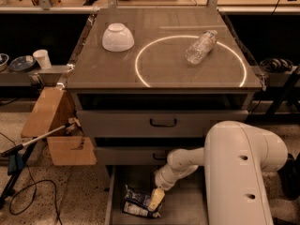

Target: Pick blue chip bag from bottom drawer and place on counter

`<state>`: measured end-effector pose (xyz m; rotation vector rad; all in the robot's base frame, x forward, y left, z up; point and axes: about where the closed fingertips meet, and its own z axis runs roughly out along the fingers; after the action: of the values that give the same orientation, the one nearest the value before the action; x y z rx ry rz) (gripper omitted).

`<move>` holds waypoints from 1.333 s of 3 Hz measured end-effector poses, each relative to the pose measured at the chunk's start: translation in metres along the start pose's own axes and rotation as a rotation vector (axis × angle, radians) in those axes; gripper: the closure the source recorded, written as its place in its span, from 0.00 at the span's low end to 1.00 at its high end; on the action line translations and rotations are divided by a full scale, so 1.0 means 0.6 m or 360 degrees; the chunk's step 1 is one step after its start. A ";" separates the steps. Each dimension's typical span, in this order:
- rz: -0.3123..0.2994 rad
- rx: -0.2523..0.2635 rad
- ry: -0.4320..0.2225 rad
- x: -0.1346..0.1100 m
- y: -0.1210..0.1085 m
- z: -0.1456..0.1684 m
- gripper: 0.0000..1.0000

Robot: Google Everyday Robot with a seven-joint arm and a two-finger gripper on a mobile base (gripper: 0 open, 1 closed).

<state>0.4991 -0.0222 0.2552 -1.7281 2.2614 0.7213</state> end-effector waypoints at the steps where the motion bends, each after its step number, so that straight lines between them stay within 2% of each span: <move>1: 0.0073 -0.0028 0.0024 0.041 0.027 -0.005 0.00; 2: 0.0055 -0.0035 0.0035 0.039 0.022 0.016 0.00; 3: 0.0075 -0.0144 0.0081 0.047 0.019 0.095 0.00; 4: 0.0078 -0.0147 0.0080 0.048 0.020 0.096 0.00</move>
Offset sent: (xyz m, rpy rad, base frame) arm -0.0172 -0.0163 -0.0031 -0.0124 0.0327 -0.0249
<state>0.4719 -0.0157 0.1963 -1.7558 2.3468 0.8136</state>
